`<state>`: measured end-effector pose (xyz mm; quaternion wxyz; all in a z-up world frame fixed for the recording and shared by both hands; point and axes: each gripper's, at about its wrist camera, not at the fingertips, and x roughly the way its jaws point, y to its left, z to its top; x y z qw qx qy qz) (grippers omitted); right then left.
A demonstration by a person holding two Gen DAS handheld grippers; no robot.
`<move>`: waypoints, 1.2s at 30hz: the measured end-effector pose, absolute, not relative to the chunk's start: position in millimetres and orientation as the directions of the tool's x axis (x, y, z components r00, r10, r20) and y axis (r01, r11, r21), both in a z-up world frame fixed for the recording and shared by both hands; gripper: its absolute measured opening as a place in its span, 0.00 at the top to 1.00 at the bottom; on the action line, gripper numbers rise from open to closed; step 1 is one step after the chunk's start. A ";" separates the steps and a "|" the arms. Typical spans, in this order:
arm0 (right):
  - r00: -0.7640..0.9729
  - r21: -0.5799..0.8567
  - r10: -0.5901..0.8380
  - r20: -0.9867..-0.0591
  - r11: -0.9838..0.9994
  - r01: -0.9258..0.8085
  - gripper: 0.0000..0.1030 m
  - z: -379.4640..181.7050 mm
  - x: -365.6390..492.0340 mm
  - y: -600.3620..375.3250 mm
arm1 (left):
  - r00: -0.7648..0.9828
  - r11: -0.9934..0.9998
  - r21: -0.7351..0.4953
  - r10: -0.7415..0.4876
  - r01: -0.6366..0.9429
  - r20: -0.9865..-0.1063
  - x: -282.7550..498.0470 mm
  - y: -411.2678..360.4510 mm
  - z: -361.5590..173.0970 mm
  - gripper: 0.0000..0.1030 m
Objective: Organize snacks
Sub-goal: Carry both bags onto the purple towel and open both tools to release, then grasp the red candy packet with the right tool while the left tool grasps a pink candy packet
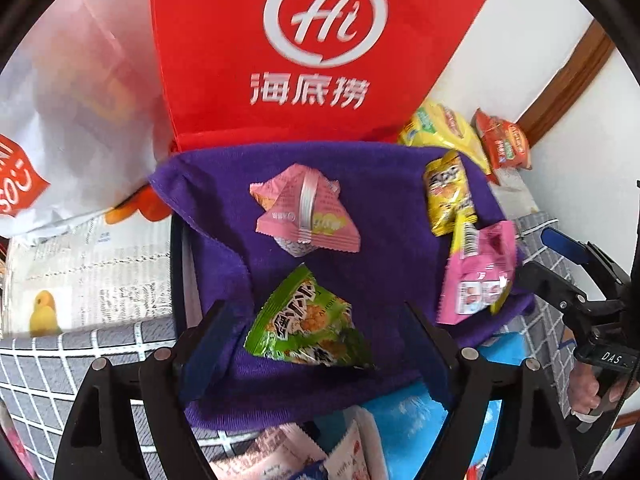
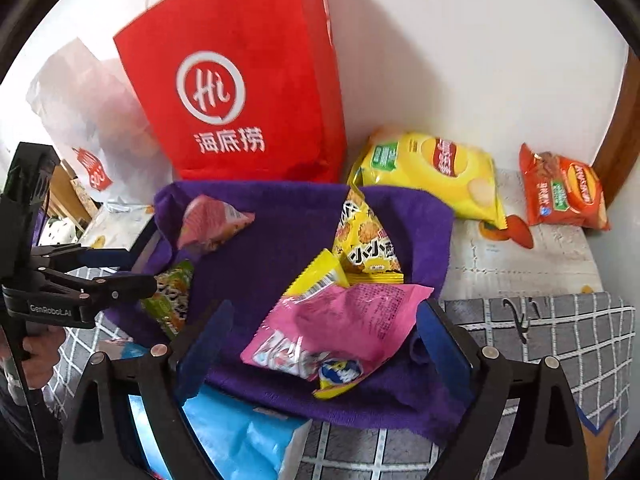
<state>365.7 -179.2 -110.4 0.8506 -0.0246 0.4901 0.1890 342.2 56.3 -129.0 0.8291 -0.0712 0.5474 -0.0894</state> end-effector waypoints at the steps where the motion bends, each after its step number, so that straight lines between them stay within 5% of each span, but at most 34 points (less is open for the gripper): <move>1: 0.458 0.137 0.292 -0.839 0.930 -0.342 0.10 -105.9 362.2 -178.9 | 0.396 0.973 -0.216 -0.228 0.077 -0.889 339.2 56.5 -123.0 0.19; 7: 0.523 0.097 0.274 -0.807 0.936 -0.340 0.13 -73.1 321.8 -174.7 | 0.477 0.971 -0.216 -0.241 0.107 -0.845 306.6 60.4 -85.6 0.19; 18: 0.500 0.164 0.367 -0.785 0.900 -0.403 0.34 -66.2 223.0 -166.5 | 0.533 0.973 -0.215 -0.225 0.083 -0.816 239.8 85.3 -68.0 0.19; 36: 0.307 0.258 0.473 -0.826 0.802 -0.539 0.34 -141.4 181.0 -119.6 | 0.495 0.967 -0.249 -0.238 0.044 -0.836 178.2 120.1 -92.4 0.19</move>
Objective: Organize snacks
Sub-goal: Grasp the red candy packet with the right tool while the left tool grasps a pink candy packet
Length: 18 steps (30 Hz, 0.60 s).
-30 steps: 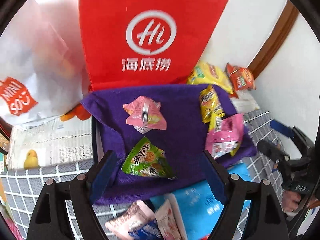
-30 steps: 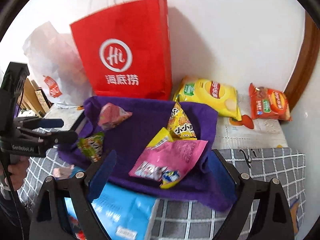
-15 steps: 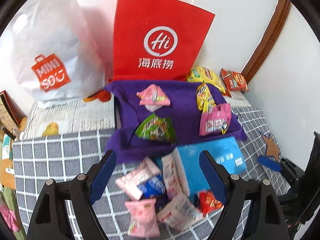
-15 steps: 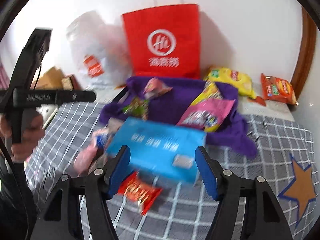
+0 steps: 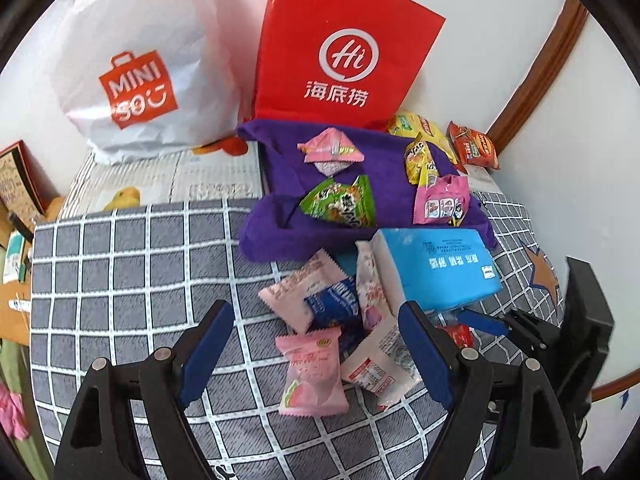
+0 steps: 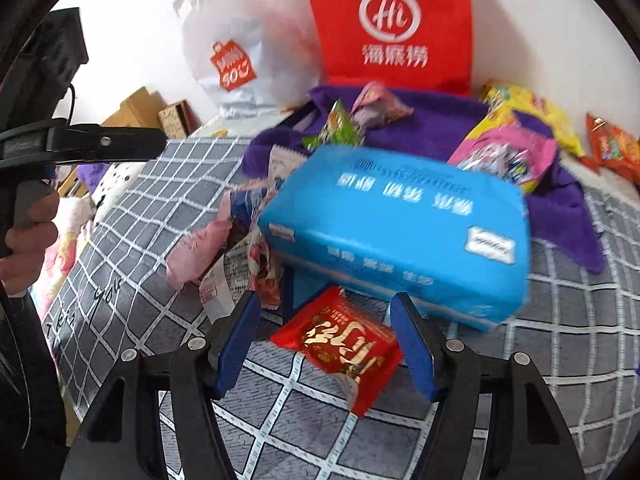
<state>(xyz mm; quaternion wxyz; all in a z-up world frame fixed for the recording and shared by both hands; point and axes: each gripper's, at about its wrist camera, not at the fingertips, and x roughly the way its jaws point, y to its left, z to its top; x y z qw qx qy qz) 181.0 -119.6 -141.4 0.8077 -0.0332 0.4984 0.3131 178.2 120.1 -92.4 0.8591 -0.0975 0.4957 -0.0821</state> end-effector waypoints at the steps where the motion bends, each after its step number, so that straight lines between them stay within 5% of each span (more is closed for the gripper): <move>1: 0.301 0.260 0.468 -0.831 0.804 -0.535 0.34 -144.3 182.1 -119.3 | 0.492 0.966 -0.254 -0.242 0.044 -0.837 177.6 120.7 -93.8 0.19; 7: 0.213 0.318 0.482 -0.850 0.791 -0.522 0.34 -152.5 177.9 -129.4 | 0.483 0.962 -0.269 -0.259 0.051 -0.836 174.1 124.2 -101.1 0.19; 14: 0.264 0.224 0.413 -0.872 0.815 -0.535 0.34 -154.1 167.4 -122.2 | 0.473 0.959 -0.279 -0.270 0.054 -0.839 171.8 122.1 -109.6 0.19; 18: 0.313 0.130 0.332 -0.890 0.842 -0.524 0.59 -161.7 167.3 -114.4 | 0.477 0.962 -0.267 -0.259 0.051 -0.840 165.1 122.9 -113.8 0.19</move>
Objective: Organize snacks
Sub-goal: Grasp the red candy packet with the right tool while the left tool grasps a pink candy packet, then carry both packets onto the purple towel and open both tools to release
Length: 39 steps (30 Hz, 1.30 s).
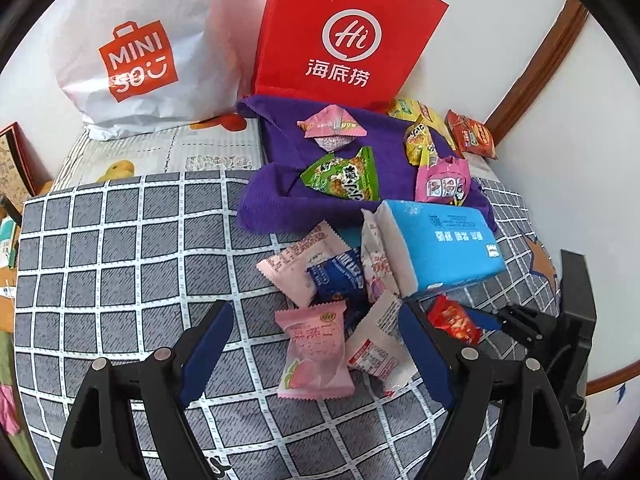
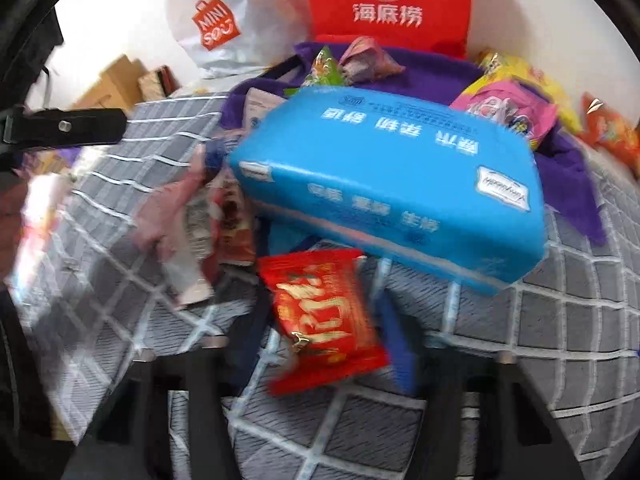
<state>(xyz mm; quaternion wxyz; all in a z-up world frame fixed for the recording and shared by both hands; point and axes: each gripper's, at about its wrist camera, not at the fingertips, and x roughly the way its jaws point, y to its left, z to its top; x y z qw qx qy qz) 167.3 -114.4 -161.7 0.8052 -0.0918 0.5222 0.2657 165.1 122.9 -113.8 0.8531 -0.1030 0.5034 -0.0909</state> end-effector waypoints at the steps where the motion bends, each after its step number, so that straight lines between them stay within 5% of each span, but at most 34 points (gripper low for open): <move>1: 0.318 0.103 0.315 -0.894 0.836 -0.539 0.59 -161.4 164.7 -112.9 | 0.477 0.964 -0.260 -0.252 0.049 -0.842 163.2 122.6 -115.9 0.20; 14: 0.456 -0.003 0.146 -0.878 0.951 -0.311 0.59 -161.1 153.1 -197.6 | 0.417 0.987 -0.150 -0.157 0.048 -0.895 164.3 99.0 -165.5 0.27; 18: 0.476 0.042 0.168 -0.863 0.964 -0.264 0.58 -167.2 152.3 -211.2 | 0.436 0.994 -0.101 -0.106 0.036 -0.894 164.9 95.2 -175.6 0.37; 20: 0.499 0.021 0.149 -0.854 0.967 -0.252 0.58 -169.2 153.6 -205.5 | 0.448 0.997 -0.060 -0.071 0.039 -0.891 163.6 94.2 -176.6 0.55; 22: 0.504 0.015 0.143 -0.852 0.968 -0.249 0.58 -169.8 153.0 -202.3 | 0.457 0.999 -0.026 -0.039 0.036 -0.888 161.9 95.4 -175.7 0.63; 39: 0.489 0.112 0.195 -0.850 0.975 -0.194 0.60 -148.3 148.9 -218.4 | 0.477 0.984 -0.171 -0.173 0.046 -0.862 130.7 97.4 -141.6 0.66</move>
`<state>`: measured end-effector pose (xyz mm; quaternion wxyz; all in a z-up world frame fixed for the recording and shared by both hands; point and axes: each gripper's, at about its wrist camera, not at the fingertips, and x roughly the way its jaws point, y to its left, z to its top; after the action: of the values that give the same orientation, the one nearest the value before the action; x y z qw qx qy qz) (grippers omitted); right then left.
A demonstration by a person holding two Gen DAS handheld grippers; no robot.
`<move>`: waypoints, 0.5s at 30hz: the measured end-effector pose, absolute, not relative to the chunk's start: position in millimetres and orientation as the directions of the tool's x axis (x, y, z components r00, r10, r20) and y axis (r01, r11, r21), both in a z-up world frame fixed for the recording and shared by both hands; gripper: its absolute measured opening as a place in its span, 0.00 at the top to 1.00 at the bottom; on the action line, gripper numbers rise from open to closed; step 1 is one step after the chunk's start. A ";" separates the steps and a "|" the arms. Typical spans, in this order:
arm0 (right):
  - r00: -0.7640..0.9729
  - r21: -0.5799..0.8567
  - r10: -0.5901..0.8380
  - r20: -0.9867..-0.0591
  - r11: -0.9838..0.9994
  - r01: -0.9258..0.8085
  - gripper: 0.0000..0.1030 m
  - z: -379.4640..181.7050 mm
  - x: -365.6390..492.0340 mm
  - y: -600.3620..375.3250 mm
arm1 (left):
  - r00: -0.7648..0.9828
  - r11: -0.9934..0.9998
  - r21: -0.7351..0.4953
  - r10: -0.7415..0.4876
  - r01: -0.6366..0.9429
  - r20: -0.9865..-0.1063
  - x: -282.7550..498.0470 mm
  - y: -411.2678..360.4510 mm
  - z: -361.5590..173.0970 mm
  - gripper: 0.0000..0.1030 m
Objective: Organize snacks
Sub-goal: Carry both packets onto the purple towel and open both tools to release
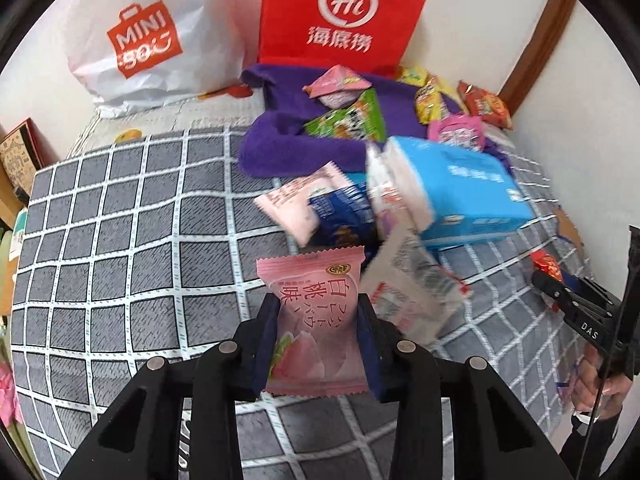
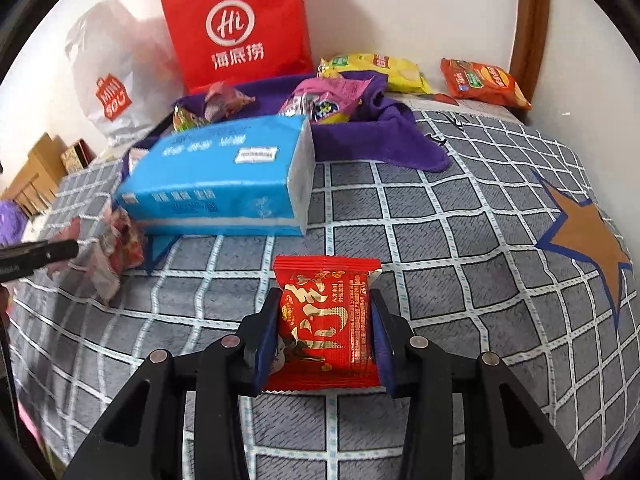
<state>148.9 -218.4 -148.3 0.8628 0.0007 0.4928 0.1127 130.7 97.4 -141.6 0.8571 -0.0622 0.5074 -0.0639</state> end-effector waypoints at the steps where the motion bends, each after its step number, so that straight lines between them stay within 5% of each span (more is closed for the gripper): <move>1: 0.490 0.118 0.200 -0.849 0.974 -0.193 0.60 -146.0 148.7 -219.5 | 0.483 0.984 -0.172 -0.175 0.052 -0.858 129.2 95.6 -138.1 0.66; 15: 0.564 0.104 0.181 -0.805 0.981 -0.166 0.60 -94.6 138.8 -229.7 | 0.542 0.964 -0.221 -0.265 0.146 -0.798 119.1 63.6 -88.3 0.65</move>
<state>138.8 -229.7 -94.6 0.8843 0.0084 0.4564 0.0982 119.1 63.6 -88.3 0.8757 -0.0640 0.4640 -0.1174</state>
